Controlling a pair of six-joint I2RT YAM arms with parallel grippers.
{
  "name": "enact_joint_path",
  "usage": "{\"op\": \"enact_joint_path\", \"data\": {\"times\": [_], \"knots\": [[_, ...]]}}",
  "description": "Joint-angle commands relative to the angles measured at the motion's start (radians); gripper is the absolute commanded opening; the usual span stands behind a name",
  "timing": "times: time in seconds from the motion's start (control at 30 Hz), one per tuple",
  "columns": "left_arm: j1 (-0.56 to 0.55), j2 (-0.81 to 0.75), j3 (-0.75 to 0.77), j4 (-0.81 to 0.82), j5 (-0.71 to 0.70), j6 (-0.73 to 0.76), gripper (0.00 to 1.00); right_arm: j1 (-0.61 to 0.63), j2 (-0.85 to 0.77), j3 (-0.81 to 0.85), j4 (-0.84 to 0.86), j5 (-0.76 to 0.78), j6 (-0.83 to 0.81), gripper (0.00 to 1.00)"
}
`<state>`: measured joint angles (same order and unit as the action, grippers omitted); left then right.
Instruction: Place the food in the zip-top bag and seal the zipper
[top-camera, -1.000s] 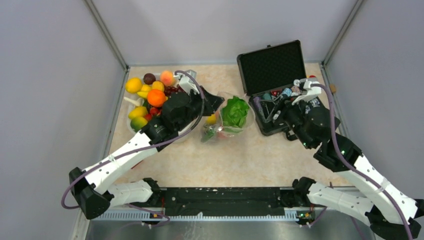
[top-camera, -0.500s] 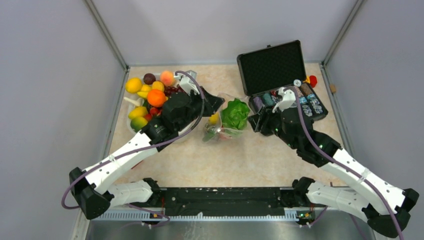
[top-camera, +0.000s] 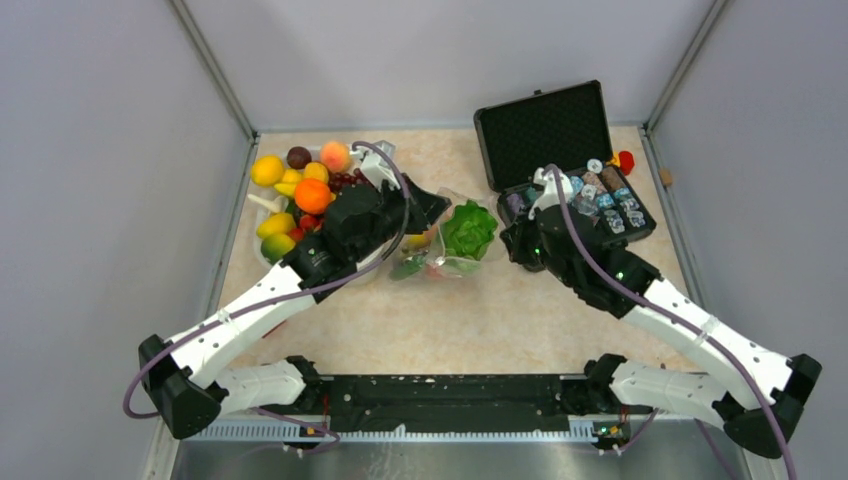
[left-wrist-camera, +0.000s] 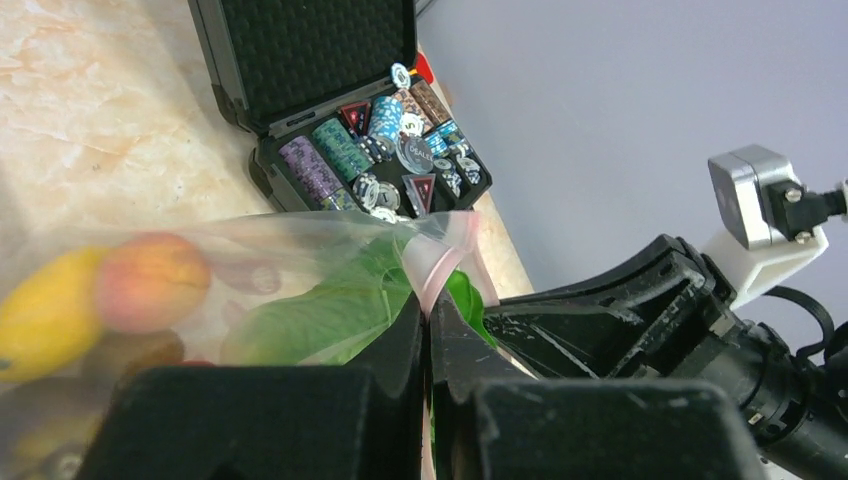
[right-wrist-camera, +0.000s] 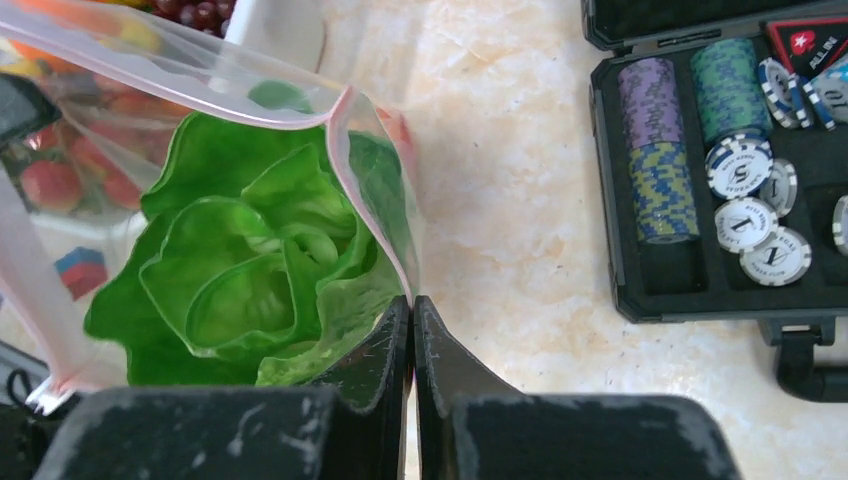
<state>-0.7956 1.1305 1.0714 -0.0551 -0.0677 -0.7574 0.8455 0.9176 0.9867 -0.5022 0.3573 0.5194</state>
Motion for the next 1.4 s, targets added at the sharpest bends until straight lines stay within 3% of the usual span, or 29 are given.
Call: {"op": "enact_joint_path", "data": {"times": [0.0,0.2,0.3,0.37,0.43,0.5,0.57,0.6,0.67,0.77,0.83,1.1,1.13,1.17,1.2,1.27,1.3,1.37], "knots": [[0.016,-0.012,0.058,0.069,0.055,0.017,0.00,-0.006,0.053,0.177,0.004,0.047,-0.098,0.00],[0.030,-0.047,0.168,-0.186,-0.009,0.189,0.00,-0.006,0.024,0.284,0.111,-0.072,-0.165,0.00],[0.032,-0.074,0.180,-0.291,-0.155,0.286,0.00,-0.007,0.016,0.255,0.148,-0.046,-0.162,0.00],[0.046,-0.065,0.184,-0.344,-0.179,0.327,0.00,-0.007,0.034,0.250,0.128,-0.022,-0.161,0.00],[0.062,-0.041,0.199,-0.380,-0.092,0.331,0.00,-0.005,0.071,0.305,0.055,-0.027,-0.143,0.00],[0.062,-0.016,0.194,-0.371,0.017,0.315,0.00,-0.006,0.053,0.280,0.118,-0.063,-0.153,0.00],[0.062,-0.003,0.177,-0.364,0.056,0.274,0.00,-0.022,0.068,0.229,0.162,0.026,-0.183,0.00],[0.062,-0.007,0.153,-0.324,0.101,0.264,0.00,-0.028,0.108,0.278,0.084,0.046,-0.171,0.00],[0.062,-0.018,0.128,-0.263,0.207,0.243,0.00,-0.020,0.145,0.376,-0.001,-0.068,-0.182,0.00],[0.062,-0.038,0.121,-0.204,0.322,0.205,0.00,-0.017,0.089,0.274,0.182,-0.124,-0.254,0.00],[0.062,-0.049,0.118,-0.147,0.402,0.172,0.00,-0.024,0.110,0.300,0.172,-0.085,-0.308,0.00],[0.061,-0.046,0.139,-0.059,0.525,0.093,0.02,-0.026,0.169,0.404,0.195,-0.243,-0.446,0.00],[0.061,-0.047,0.146,-0.058,0.545,0.100,0.17,-0.026,0.171,0.415,0.186,-0.266,-0.468,0.00],[0.061,-0.050,0.151,-0.061,0.565,0.117,0.46,-0.026,0.172,0.422,0.170,-0.302,-0.497,0.00],[0.061,-0.056,0.157,-0.082,0.574,0.143,0.66,-0.030,0.173,0.430,0.133,-0.343,-0.534,0.00],[0.061,-0.081,0.170,-0.155,0.534,0.216,0.80,-0.036,0.171,0.443,0.049,-0.417,-0.601,0.00],[0.061,-0.111,0.167,-0.190,0.495,0.250,0.92,-0.038,0.158,0.431,0.026,-0.443,-0.622,0.00],[0.062,-0.156,0.162,-0.247,0.409,0.319,0.99,-0.040,0.111,0.359,0.029,-0.479,-0.652,0.00]]}}
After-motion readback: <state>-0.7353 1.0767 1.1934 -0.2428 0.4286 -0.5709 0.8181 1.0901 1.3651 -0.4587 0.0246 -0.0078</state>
